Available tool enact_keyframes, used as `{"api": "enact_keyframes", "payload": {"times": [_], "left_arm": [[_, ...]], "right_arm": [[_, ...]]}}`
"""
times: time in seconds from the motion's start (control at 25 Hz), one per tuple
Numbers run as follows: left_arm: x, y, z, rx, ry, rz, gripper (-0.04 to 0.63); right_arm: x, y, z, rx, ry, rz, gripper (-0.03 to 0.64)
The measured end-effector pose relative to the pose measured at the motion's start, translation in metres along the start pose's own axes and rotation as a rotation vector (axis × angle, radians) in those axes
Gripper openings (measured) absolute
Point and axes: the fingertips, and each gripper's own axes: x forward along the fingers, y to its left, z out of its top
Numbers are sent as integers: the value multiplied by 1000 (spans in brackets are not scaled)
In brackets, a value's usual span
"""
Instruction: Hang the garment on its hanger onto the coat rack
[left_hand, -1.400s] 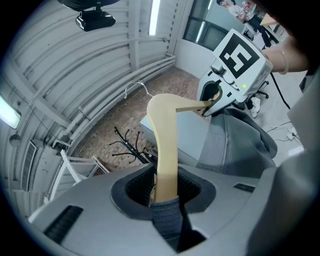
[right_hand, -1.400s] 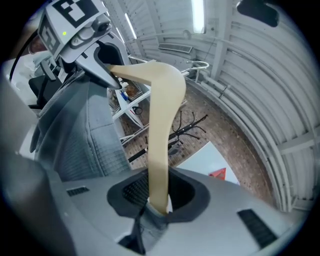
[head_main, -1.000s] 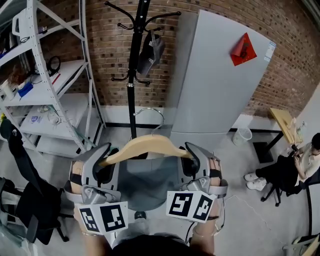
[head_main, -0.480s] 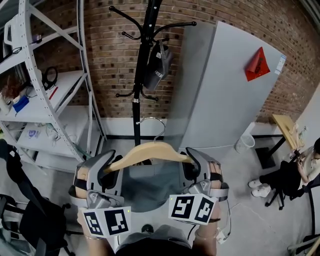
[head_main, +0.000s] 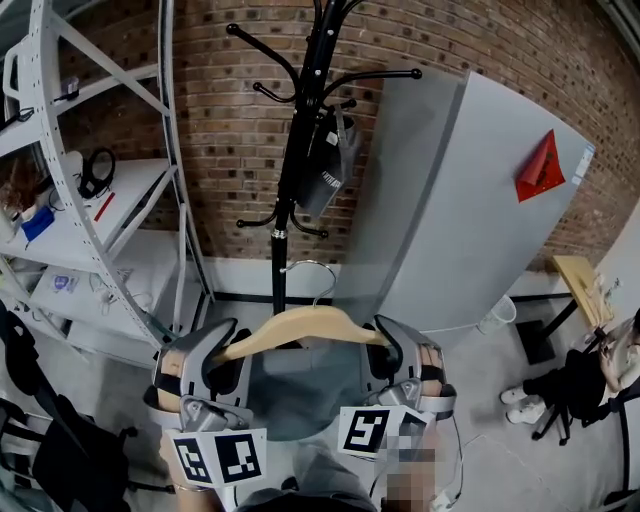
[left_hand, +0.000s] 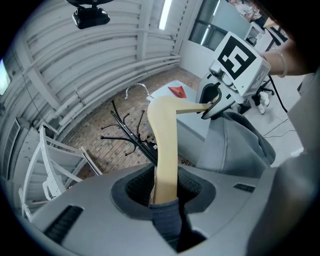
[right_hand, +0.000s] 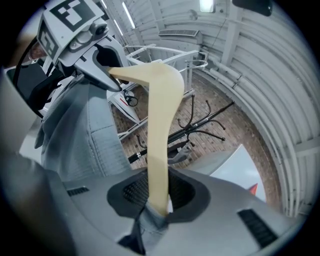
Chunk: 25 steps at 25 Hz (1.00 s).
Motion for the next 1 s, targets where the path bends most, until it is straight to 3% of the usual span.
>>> {"api": "enact_keyframes", "payload": {"times": [0.76,1.0], "left_arm": [[166,46,5,43,16,118,100],[207,60,1,74,33,119,101]], "right_arm": [[153,-78,-7,1,-175,20,77],[196,-97,-4,9,-192,12,77]]}}
